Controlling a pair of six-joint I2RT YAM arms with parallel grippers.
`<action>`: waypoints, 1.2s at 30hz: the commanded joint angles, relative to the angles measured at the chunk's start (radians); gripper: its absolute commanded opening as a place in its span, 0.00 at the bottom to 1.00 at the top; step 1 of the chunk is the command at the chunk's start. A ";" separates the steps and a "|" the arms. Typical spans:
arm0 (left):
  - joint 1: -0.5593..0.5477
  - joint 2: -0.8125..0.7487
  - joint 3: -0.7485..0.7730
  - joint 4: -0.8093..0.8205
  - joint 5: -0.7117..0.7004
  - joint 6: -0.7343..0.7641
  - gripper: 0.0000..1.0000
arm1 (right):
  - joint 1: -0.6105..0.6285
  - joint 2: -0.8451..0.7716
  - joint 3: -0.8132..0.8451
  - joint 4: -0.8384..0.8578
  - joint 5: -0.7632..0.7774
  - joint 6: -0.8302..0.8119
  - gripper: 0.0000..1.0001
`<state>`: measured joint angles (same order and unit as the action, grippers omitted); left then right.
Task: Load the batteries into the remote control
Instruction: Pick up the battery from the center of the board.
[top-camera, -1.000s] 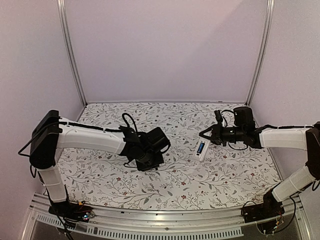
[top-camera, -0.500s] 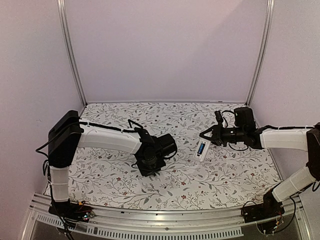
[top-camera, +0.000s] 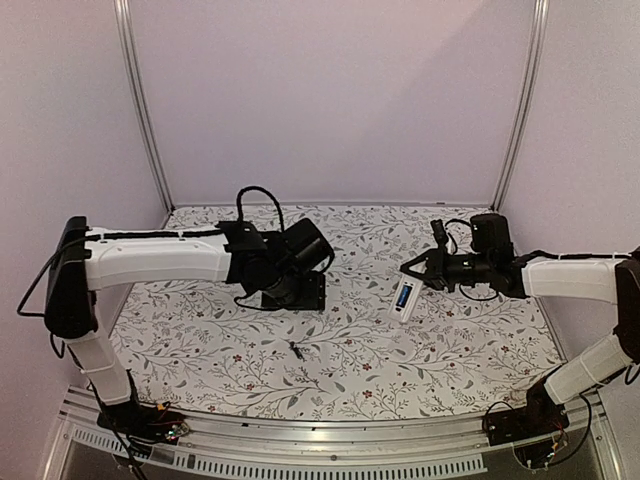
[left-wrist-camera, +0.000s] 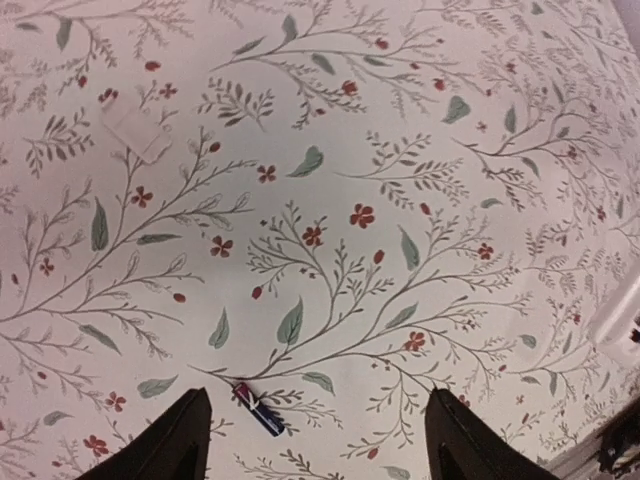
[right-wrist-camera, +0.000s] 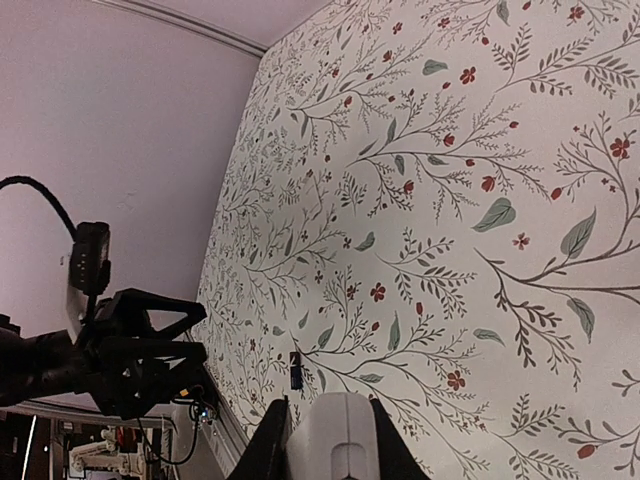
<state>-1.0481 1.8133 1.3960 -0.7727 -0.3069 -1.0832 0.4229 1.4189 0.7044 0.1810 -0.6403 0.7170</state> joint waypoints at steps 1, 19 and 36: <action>0.021 -0.170 -0.058 0.113 0.091 0.849 0.79 | -0.011 -0.036 -0.019 0.004 -0.020 -0.014 0.00; 0.060 -0.050 -0.142 -0.015 0.299 1.950 0.74 | -0.010 -0.016 -0.032 0.026 -0.042 -0.010 0.00; 0.038 0.157 -0.029 -0.091 0.311 2.046 0.57 | -0.017 0.015 -0.034 0.055 -0.066 -0.006 0.00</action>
<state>-1.0016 1.9461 1.3533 -0.8387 -0.0071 0.9360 0.4145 1.4166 0.6792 0.2001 -0.6868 0.7162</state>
